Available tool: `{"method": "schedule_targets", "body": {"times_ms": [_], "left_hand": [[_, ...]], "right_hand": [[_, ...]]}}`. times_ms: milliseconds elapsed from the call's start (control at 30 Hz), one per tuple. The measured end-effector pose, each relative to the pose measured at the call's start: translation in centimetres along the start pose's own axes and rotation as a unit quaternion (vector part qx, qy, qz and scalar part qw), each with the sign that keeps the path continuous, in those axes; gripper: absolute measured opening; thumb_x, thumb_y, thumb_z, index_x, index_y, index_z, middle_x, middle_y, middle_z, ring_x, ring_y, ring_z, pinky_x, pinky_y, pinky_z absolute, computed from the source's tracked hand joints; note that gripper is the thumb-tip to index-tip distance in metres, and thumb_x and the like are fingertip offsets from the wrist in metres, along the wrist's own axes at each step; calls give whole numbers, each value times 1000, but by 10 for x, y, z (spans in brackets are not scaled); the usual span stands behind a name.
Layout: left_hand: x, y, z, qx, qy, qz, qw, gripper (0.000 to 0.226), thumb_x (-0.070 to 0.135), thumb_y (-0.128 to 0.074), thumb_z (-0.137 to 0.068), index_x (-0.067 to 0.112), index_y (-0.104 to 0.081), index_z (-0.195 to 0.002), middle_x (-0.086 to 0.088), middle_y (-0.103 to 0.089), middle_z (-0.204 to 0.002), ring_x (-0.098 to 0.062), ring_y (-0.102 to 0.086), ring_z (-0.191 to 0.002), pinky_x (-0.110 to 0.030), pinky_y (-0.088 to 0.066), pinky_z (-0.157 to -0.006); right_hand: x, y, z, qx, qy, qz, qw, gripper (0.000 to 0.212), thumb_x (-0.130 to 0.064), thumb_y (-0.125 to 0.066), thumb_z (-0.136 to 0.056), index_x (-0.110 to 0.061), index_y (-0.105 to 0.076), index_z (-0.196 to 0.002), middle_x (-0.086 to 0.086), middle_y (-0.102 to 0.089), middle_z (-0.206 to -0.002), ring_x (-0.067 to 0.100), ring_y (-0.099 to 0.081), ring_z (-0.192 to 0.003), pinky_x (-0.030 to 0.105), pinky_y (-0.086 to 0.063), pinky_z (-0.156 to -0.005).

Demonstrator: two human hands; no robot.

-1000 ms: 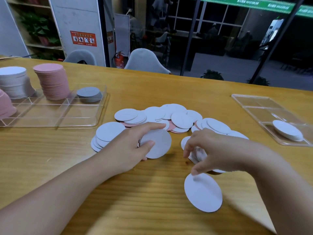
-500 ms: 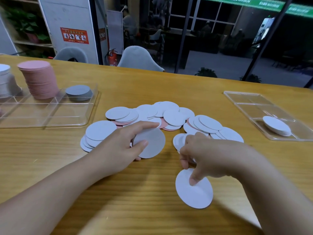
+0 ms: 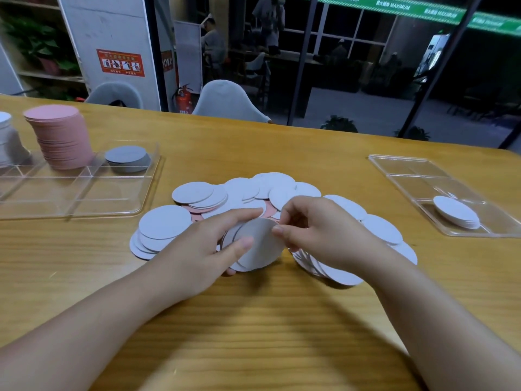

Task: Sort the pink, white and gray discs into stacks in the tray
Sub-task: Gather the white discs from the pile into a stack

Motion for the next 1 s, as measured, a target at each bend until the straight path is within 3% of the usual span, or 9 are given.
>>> {"method": "schedule_targets", "body": {"times_ms": [67,167,267,367,467,567,733,867,1000], "left_hand": [[2,-1,1,-2,-7,-8,1000,42,30,-58,-90,63,-46,-113,45,-50,-105,-8,-67,-66,-25,-56,-70],[4,-2,3,-3,-7,-18,1000,49,22,-53,-92,65,-40,-111,51,-46,-102,-6,-67,-63,-11,-48,-63],[5,-2,4,-7,-5,-22,1000,50,20,-52,-93,65,-39,-109,53,-47,-93,-5,-66,-63,-8,-45,-61],[8,-2,5,-10,-9,-19,1000,51,20,-52,-93,66,-39,-108,51,-46,-98,-5,-67,-66,-8,-45,-61],[9,-2,4,-11,-10,-21,1000,53,20,-52,-93,70,-40,-107,53,-43,-101,-5,-67,-67,-7,-45,-62],[11,-1,4,-9,-11,-29,999,62,21,-52,-93,80,-37,-102,55,-42,-99,-5,-67,-65,-7,-45,-63],[11,-1,5,-4,-11,-34,999,64,21,-52,-92,81,-33,-103,52,-45,-100,-5,-67,-64,-8,-45,-62],[10,-2,4,0,3,-38,999,63,22,-52,-92,82,-34,-101,54,-44,-99,-6,-67,-64,-10,-47,-65],[8,-2,4,9,13,-38,999,59,24,-52,-92,80,-37,-101,49,-48,-96,-6,-68,-65,-24,-52,-73]], "right_hand": [[0,0,0,-17,2,-6,1000,10,-18,-64,-86,-18,-60,-76,-3,-66,-67,8,-61,-65,27,-50,-68],[7,18,-1,-8,-1,65,998,11,-19,-68,-83,-24,-63,-75,-11,-65,-72,-2,-57,-67,13,-45,-62],[28,40,6,9,-52,139,989,7,-29,-69,-81,-30,-65,-87,-16,-62,-86,0,-55,-79,20,-44,-69],[47,40,22,-32,-106,162,981,41,-41,-74,-73,-39,-55,-110,-24,-50,-105,-5,-46,-93,14,-38,-75],[58,33,36,-78,-143,199,966,78,-51,-75,-66,-40,-37,-134,-19,-32,-130,1,-33,-119,25,-34,-96],[62,28,41,-89,-153,220,959,95,-54,-76,-64,-39,-23,-142,-18,-18,-139,4,-25,-127,31,-34,-102],[60,26,39,-81,-130,242,958,89,-50,-73,-69,-36,-24,-142,-15,-24,-136,4,-18,-128,28,-33,-97],[56,33,41,-65,-118,238,962,81,-51,-72,-69,-36,-31,-138,-18,-33,-129,2,-24,-124,28,-36,-95],[48,44,40,-14,-78,204,976,78,-49,-73,-68,-36,-37,-135,-20,-39,-121,0,-33,-118,28,-38,-97]]}}
Point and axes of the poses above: each hand's wrist, its own z-axis away from the middle knuckle, its own y-axis out of the back of the hand, x = y × z, the point moved 8 cm from there along -z, towards the middle knuckle
